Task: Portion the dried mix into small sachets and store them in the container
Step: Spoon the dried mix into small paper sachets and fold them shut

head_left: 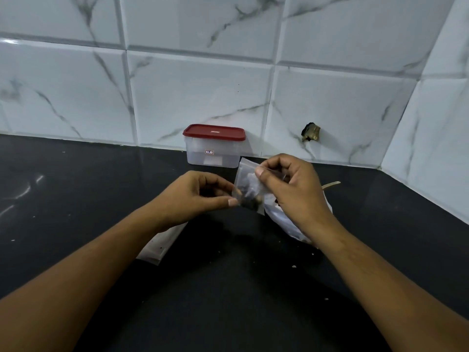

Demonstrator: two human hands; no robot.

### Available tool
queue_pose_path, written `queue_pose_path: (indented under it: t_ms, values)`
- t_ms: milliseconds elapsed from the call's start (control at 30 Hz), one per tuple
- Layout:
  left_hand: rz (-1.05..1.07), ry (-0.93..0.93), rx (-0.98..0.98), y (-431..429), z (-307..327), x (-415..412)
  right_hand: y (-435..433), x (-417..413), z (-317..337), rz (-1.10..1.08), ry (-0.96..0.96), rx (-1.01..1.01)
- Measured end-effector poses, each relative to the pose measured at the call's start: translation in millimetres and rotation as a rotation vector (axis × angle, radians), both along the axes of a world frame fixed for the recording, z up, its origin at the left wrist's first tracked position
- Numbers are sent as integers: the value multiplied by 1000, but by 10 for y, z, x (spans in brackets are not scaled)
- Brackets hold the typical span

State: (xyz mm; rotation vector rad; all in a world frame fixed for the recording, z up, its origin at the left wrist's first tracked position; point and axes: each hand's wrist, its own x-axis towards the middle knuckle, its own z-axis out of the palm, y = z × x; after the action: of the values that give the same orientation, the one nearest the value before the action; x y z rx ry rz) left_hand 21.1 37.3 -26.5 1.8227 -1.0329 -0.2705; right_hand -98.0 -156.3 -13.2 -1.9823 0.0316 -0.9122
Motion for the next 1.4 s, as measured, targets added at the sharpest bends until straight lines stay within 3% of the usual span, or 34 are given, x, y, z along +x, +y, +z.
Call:
queue_pose_path:
  t_ms: [533,700,900,1100,1400]
  values:
    - [-7,30,-85,1,17,15,-65,22,24,0,-25,86]
    - [22,-92,-49,10,31,11,-73,15,15,47,-2,92]
    - [-24,-4,-200,-21,29,-41,-1,33,-59,124,110,-80]
    - [20,53,-243,-26,-22,22,-4,21,-47,134,201,-59]
    - [58,120,-283,-49,-29,27,-23,-4,-18,94,187,-37]
